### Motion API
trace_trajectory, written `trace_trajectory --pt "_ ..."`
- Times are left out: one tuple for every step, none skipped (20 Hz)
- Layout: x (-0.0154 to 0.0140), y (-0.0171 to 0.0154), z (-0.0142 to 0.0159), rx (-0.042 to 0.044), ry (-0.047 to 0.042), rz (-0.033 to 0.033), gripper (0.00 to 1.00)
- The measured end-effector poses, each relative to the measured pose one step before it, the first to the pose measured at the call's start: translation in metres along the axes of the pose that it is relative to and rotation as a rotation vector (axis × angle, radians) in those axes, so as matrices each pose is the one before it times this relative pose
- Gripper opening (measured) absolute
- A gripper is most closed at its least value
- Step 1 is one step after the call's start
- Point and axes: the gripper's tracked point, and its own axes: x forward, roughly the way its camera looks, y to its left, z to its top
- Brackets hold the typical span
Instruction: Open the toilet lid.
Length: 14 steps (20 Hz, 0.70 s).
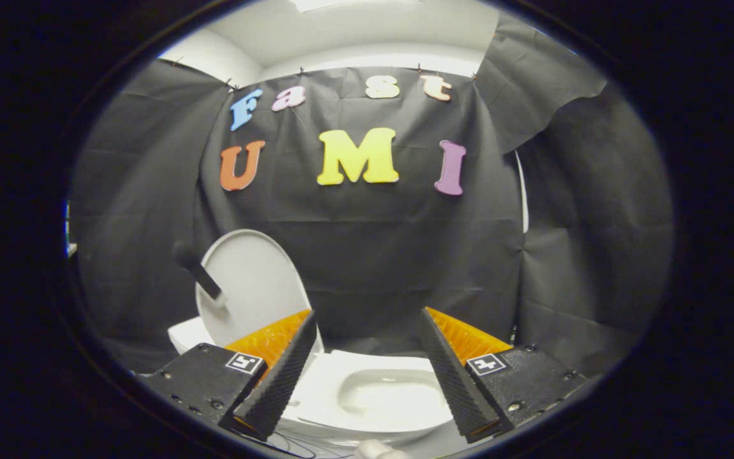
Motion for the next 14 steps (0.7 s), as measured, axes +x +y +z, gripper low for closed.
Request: trace_trajectory --pt "-0.00214 -0.01064 -0.00661 0.01302 0.00294 -0.01818 1.00" --pt "-0.00264 -0.00852 -0.00829 0.01523 0.01051 -0.01275 1.00" --pt "-0.00054 -0.00830 -0.01153 0.00797 0.01718 -0.01168 1.00" --pt "-0.00019 -0.00872 -0.01005 -0.00479 0.01540 -0.01095 1.00" --pt "-0.00106 -0.01242 -0.00664 -0.00782 0.00971 -0.02333 1.00" --pt "0.00009 -0.01231 -0.00628 -0.00058 0.00488 -0.02420 1.00" --pt "-0.00223 -0.00847 -0.00328 0.01011 -0.00293 -0.01317 1.00" --pt "-0.00010 -0.00543 -0.00301 0.01125 -0.00835 -0.00504 1.00" --pt "0.00145 -0.00561 -0.00454 0.00145 -0.00616 -0.00588 1.00" --pt "0.00318 -0.00542 -0.00408 -0.01409 0.00306 -0.00950 1.00" --pt "0.00286 -0.00735 -0.00525 -0.01732 0.00389 -0.01339 1.00" --pt "0.00093 -0.00693 -0.00187 -0.00345 -0.00218 -0.01045 1.00" --pt "0.00054 -0.00526 -0.00119 0.01013 0.00018 -0.00542 1.00" --pt "0.00272 -0.00353 -0.00159 0.01921 0.00492 0.00077 1.00"
